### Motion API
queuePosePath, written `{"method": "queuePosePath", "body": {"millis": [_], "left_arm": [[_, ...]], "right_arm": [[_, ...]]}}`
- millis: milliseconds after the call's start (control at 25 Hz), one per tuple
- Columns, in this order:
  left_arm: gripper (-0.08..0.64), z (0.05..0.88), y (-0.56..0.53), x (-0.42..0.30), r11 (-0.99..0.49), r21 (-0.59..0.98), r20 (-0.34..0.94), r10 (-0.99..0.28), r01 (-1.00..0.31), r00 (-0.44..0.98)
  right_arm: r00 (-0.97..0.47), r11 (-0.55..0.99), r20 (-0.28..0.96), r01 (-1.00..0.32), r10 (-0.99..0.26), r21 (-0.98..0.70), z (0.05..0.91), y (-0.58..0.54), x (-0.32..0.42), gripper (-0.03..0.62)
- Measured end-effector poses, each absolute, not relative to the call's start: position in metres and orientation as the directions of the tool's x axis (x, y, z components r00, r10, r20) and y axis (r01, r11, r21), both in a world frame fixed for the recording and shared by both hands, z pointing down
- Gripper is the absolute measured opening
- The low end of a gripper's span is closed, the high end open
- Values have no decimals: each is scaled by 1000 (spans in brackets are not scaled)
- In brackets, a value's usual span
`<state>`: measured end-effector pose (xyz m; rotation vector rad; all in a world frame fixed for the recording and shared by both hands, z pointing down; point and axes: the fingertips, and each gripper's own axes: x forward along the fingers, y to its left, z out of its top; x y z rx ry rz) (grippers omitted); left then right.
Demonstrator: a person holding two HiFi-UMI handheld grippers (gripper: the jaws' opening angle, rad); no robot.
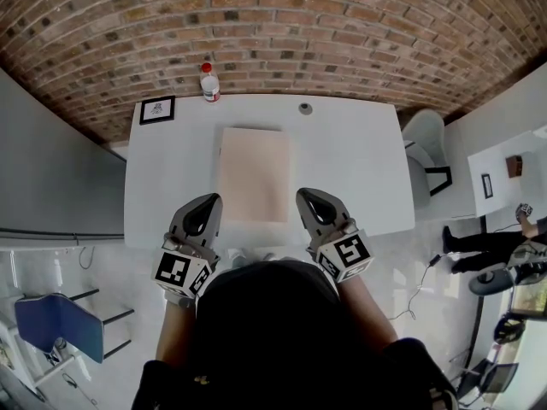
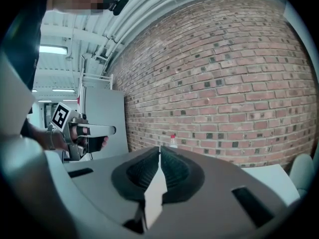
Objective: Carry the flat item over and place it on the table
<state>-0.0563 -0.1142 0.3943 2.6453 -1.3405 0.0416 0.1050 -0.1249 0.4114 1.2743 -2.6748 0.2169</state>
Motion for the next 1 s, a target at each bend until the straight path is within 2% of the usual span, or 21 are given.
{"method": "queuePosePath", "body": {"millis": [1000], "left_arm": [[4,385,-107,-55,-604,155,77,-781,-782,619]], "right_arm": [[-633,641,242,-766,-735,-57,423,-123,94,11]]}}
